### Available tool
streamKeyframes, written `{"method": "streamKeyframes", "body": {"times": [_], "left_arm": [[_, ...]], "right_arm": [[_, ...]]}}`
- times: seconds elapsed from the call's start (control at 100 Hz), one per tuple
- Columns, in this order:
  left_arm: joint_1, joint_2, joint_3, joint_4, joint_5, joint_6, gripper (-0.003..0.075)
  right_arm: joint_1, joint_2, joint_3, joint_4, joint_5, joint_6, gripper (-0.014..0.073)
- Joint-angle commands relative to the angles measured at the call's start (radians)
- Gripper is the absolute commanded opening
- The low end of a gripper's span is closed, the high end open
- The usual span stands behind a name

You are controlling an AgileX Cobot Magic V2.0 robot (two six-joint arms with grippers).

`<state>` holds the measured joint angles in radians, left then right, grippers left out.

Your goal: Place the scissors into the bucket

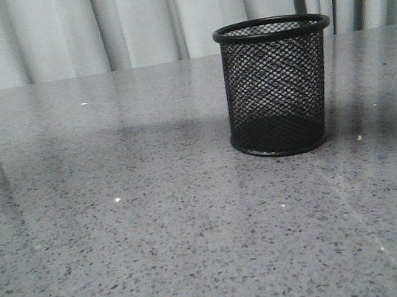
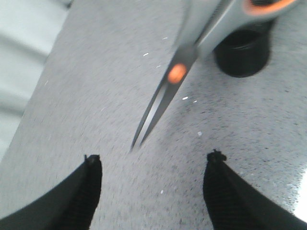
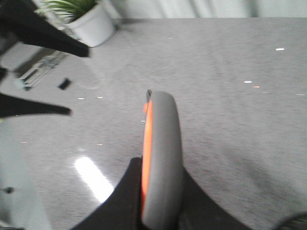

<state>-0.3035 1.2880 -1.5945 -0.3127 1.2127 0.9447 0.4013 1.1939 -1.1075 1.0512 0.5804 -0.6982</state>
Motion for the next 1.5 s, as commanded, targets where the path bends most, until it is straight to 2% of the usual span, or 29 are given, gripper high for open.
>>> {"method": "streamKeyframes", "body": {"times": [0.0,0.24,0.38,0.58,0.8,1.49], "left_arm": [[0.064,-0.036,-0.033,-0.044,-0.054,-0.077,0.0419],[0.162,-0.039,-0.033,-0.125,-0.050,-0.098,0.0419],[0.166,-0.039,-0.033,-0.129,-0.050,-0.098,0.0419],[0.166,-0.039,-0.033,-0.129,-0.050,-0.098,0.0419],[0.166,-0.039,-0.033,-0.137,-0.050,-0.098,0.0419],[0.166,-0.039,-0.033,-0.170,-0.054,-0.098,0.0419]], "right_arm": [[-0.031,-0.044,-0.073,-0.157,0.001,0.148,-0.0041],[-0.066,-0.053,-0.244,-0.611,0.226,0.432,-0.0041],[-0.066,-0.053,-0.341,-0.748,0.375,0.491,-0.0041],[-0.066,-0.053,-0.424,-0.796,0.533,0.496,-0.0041],[-0.066,-0.042,-0.435,-0.849,0.706,0.508,-0.0041],[-0.066,0.068,-0.431,-0.817,0.714,0.508,-0.0042]]}}
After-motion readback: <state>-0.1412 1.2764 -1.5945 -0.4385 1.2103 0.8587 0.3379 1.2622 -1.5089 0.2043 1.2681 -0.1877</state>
